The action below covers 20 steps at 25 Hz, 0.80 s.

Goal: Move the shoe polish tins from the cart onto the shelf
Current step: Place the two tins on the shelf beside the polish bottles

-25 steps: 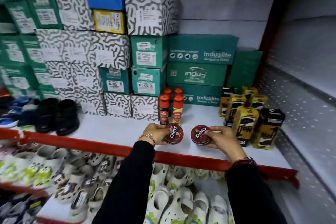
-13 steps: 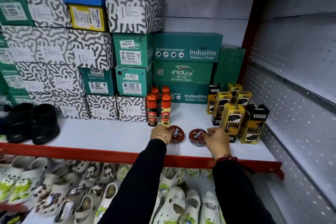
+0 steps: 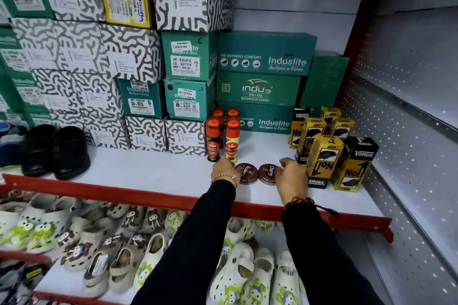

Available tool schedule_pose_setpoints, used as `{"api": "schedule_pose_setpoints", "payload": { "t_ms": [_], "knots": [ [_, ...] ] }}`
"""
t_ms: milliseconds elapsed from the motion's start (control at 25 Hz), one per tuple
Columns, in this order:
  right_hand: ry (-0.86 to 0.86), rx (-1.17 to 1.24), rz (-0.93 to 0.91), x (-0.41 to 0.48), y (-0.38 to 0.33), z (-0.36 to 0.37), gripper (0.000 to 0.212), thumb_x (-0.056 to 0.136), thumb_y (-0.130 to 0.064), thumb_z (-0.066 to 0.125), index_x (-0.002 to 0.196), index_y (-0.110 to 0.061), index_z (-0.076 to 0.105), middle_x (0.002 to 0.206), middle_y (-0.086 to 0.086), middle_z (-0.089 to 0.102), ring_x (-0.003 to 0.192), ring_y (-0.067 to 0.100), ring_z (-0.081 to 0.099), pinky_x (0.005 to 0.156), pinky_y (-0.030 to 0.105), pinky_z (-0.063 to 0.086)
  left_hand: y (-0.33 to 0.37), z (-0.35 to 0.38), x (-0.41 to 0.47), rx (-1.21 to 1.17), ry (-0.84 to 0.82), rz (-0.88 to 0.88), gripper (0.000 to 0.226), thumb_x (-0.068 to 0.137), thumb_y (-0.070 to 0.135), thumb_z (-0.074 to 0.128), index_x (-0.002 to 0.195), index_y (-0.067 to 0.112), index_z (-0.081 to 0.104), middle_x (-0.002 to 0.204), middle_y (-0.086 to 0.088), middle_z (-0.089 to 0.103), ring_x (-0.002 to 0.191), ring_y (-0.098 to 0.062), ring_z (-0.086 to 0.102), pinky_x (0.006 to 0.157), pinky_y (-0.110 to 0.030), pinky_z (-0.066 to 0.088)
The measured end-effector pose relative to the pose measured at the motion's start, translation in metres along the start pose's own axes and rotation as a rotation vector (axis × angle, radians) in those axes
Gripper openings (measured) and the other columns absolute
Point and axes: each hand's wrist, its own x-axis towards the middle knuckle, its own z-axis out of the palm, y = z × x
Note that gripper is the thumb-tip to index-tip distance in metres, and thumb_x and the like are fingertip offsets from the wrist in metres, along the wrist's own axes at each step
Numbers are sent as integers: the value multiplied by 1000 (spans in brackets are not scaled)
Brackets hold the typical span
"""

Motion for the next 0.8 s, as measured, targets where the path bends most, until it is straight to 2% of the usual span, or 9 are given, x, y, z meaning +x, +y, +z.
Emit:
{"api": "schedule_pose_setpoints", "payload": {
  "t_ms": [120, 280, 400, 480, 640, 800],
  "knots": [
    [31, 25, -139, -9, -11, -10, 37, 96, -23, 49, 127, -8, 62, 126, 16, 66, 113, 33, 64, 93, 37, 51, 0, -10, -10, 10, 123, 72, 35, 90, 29, 57, 114, 5, 67, 117, -19, 69, 110, -38, 64, 90, -37, 50],
    [-27, 90, -302, -26, -31, -16, 45, 97, -32, 45, 136, -10, 53, 140, 11, 56, 125, 27, 55, 102, 31, 43, -13, -36, -37, -34, 318, 181, 34, 92, 30, 49, 112, 10, 69, 114, -17, 67, 108, -35, 62, 89, -36, 48],
    [-97, 141, -411, -50, -53, -11, 46, 95, -33, 47, 135, -10, 54, 139, 10, 57, 126, 26, 55, 102, 29, 42, -35, -60, -63, -78, 467, 205, 34, 92, 29, 47, 114, 15, 68, 113, -11, 66, 106, -29, 62, 91, -33, 47],
    [-122, 176, -501, -72, -68, -2, 45, 94, -34, 48, 131, -11, 58, 133, 11, 61, 118, 28, 60, 98, 31, 46, -55, -79, -81, -91, 552, 224, 32, 92, 28, 47, 112, 16, 69, 108, -9, 66, 99, -27, 63, 87, -30, 46],
    [-249, 269, -591, -141, -100, 31, 41, 94, -34, 50, 127, -13, 62, 132, 6, 64, 121, 20, 59, 104, 30, 46, -121, -128, -121, -32, 676, 231, 32, 93, 31, 47, 110, 14, 69, 105, -10, 67, 95, -25, 63, 86, -28, 45],
    [-369, 362, -572, -237, -134, 79, 34, 91, -34, 54, 115, -17, 70, 115, 1, 73, 104, 13, 68, 94, 28, 53, -228, -187, -166, -15, 688, 124, 31, 94, 33, 49, 106, 11, 68, 103, -13, 67, 89, -26, 63, 82, -35, 52]
  ]
}}
